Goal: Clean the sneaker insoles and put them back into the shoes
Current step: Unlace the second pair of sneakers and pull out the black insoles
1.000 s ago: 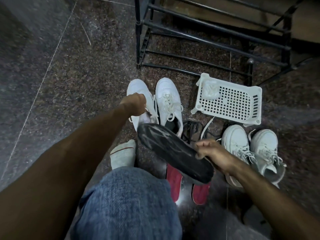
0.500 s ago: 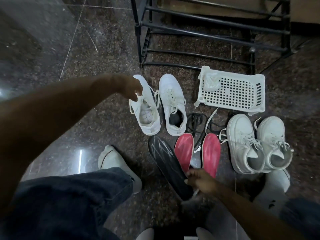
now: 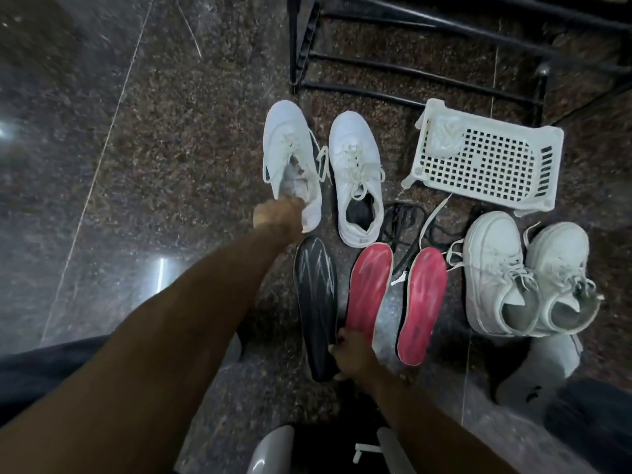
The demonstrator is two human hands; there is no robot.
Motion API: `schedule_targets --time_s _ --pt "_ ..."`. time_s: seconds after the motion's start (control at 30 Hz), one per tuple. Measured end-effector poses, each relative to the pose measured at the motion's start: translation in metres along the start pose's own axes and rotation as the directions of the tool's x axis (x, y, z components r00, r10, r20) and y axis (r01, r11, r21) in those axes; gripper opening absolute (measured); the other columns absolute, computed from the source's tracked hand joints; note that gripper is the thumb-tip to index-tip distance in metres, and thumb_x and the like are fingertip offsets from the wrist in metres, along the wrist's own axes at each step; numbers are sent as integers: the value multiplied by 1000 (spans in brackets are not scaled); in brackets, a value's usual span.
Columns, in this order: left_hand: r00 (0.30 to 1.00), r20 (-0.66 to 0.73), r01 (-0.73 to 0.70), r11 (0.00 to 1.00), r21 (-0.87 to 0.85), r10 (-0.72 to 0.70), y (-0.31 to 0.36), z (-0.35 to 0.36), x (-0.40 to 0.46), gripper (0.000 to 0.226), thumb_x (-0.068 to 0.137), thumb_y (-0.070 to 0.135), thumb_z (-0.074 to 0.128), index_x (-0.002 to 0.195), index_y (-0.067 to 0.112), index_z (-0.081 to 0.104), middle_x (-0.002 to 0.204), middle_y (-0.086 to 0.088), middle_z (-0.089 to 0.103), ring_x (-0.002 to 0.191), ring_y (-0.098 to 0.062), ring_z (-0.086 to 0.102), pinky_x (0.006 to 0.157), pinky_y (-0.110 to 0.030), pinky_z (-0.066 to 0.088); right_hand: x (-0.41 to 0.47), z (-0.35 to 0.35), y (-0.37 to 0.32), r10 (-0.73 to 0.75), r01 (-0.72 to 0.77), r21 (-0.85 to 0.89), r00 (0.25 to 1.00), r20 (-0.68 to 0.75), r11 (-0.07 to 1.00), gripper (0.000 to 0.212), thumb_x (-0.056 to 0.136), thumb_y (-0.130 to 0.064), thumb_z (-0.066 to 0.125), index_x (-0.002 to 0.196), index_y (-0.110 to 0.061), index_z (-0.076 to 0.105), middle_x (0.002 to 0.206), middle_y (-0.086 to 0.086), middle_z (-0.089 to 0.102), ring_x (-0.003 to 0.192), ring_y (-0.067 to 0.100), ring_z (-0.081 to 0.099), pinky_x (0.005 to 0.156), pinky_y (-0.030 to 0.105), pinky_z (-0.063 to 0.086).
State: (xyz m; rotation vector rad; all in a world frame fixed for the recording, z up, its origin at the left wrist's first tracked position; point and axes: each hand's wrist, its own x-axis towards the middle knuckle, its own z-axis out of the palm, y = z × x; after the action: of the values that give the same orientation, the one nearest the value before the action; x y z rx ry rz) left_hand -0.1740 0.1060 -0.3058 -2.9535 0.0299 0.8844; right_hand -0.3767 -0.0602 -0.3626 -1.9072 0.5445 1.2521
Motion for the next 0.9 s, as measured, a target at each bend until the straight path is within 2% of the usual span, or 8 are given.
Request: schedule_targets --time_s 0.17,0.3,0.4,0.5,0.57,0.73,0.83,0.9 --pt "993 3 119 985 -123 -119 -33 -24 19 39 91 21 48 130 22 53 131 -10 57 118 -33 56 97 -46 43 -4 -10 -28 -322 320 -40 942 -92 947 47 89 -2 47 135 -13 48 127 7 58 108 22 58 90 26 49" --pt "988 -65 118 966 -230 -137 -30 -20 16 48 82 23 54 130 18 52 135 -10 51 127 -33 45 107 -51 31 -15 -65 -64 -575 491 -301 664 -478 818 45 86 -12 46 128 -20 55 124 -3 57 104 19 58 75 26 45" --pt "955 -296 -58 964 -259 -22 -10 -17 10 42 85 26 55 126 16 56 136 -11 50 130 -33 42 106 -48 33 -10 -111 -89 -680 428 -534 540 -496 729 47 85 -10 52 132 -15 52 131 1 50 116 21 49 82 32 50" --pt "934 -338 -220 932 -287 117 19 -25 16 30 95 38 46 115 20 61 117 -7 61 106 -26 58 92 -40 48 5 -141 -104 -684 357 -639 621 -383 682 48 91 -19 54 139 -15 47 137 1 47 121 23 46 90 37 47" --pt "955 -235 -263 889 -375 183 39 -30 24 34 95 41 50 120 19 57 116 -6 63 100 -26 62 84 -40 53 14 -152 -113 -624 398 -512 666 -410 761 40 94 -28 53 132 -15 53 130 1 52 113 23 53 85 34 47" --pt "989 -135 -131 804 -579 64 62 -25 45 43 84 44 53 121 20 52 110 -11 64 100 -34 61 85 -47 52 35 -170 -139 -478 292 -402 712 -515 868 29 91 -33 57 117 -21 53 109 6 65 97 31 63 75 35 49" --pt "987 -162 -124 638 -760 -1 65 -26 53 14 82 36 57 79 23 59 79 -11 64 81 -36 62 72 -39 53 43 -179 -151 -454 202 -495 758 -467 845 15 90 -30 58 104 -23 60 103 10 68 93 33 65 67 33 43" --pt "981 -191 -145 578 -803 -19 63 -32 58 23 80 29 67 61 24 55 62 -3 59 70 -33 62 68 -35 51 46 -183 -154 -475 183 -548 752 -457 816 11 90 -21 57 97 -20 66 99 11 70 92 34 66 65 31 41"
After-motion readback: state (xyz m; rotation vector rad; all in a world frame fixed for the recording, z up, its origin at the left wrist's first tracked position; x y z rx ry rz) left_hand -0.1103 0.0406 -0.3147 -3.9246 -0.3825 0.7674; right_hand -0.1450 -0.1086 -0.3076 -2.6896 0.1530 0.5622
